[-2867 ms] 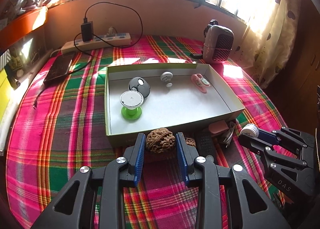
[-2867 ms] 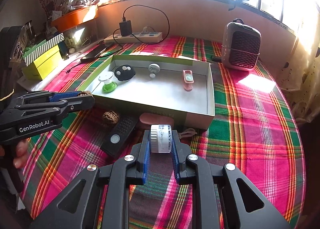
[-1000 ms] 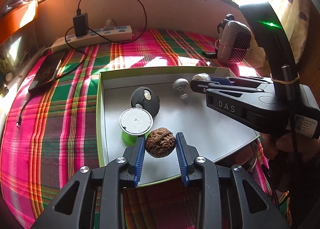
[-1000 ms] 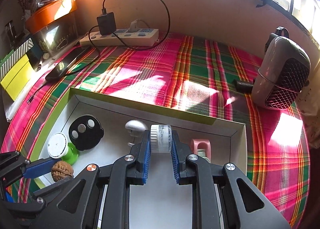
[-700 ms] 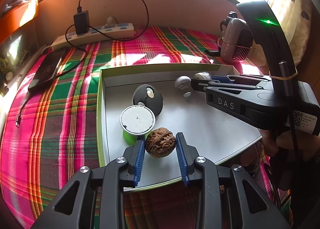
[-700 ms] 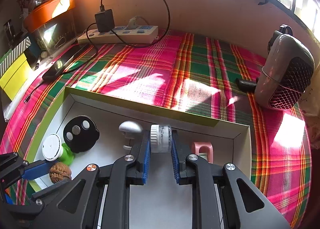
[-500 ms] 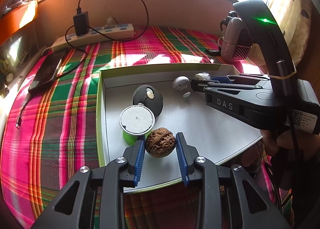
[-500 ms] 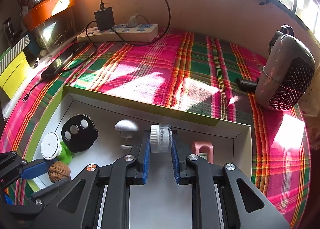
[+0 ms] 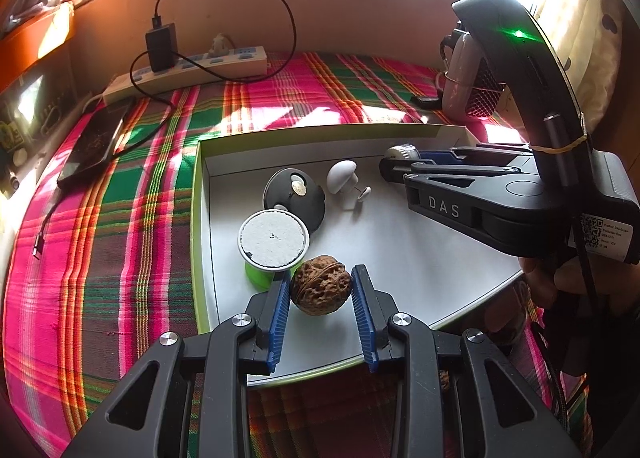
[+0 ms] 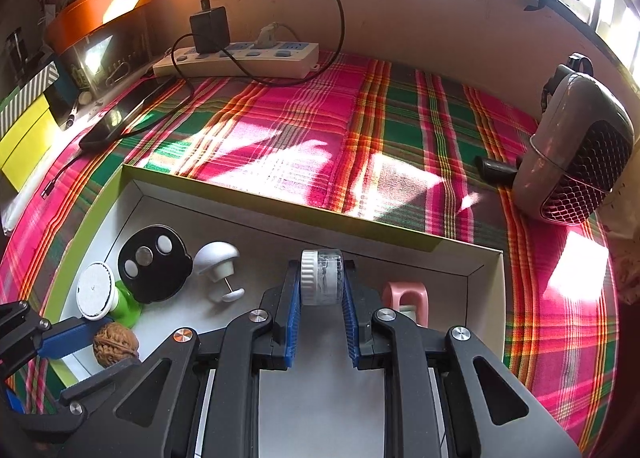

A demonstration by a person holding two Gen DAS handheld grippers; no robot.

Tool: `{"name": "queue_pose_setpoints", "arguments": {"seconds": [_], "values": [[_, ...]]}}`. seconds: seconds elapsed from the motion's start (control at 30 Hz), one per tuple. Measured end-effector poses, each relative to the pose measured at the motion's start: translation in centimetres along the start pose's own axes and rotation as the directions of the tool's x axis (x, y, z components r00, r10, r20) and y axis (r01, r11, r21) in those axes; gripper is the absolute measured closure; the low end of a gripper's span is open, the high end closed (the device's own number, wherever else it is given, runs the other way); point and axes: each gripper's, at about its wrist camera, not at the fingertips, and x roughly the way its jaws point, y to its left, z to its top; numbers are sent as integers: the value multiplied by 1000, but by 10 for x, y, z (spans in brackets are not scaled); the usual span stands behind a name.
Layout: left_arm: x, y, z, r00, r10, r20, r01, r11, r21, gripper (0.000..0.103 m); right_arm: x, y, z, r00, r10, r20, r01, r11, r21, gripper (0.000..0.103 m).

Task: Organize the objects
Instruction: 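Carry the walnut into the box with the left tool while the right tool lowers the cap inside, then release the bottle cap with the right tool while the left tool releases the walnut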

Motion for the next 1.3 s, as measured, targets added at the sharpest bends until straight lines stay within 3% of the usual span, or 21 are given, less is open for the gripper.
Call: {"name": "queue_pose_setpoints", "arguments": {"seconds": [0.4, 0.57, 0.87, 0.97, 1.3], "values": [[0, 0, -1, 1000, 1, 0, -1, 1000, -1, 74, 1, 2, 1, 1000, -14, -1, 14, 1000, -5, 80], [0, 0, 0, 1000, 2, -1, -2, 1000, -1, 74, 0, 1, 0, 1000, -16, -1, 16, 1000, 5, 69], [0, 1, -1, 1000, 4, -1, -4, 1000, -6, 74, 0, 2, 0, 1000, -21, -1, 21, 1000, 6, 66], [0, 0, -1, 1000, 5, -2, -5, 1000, -5, 74, 0, 2, 0, 1000, -18, 3, 18, 1000, 6, 60], [-3, 0, -2, 1000, 7, 6, -7, 1000, -10, 73, -7, 3, -2, 1000, -18, 18, 18, 1000, 13, 59]]}}
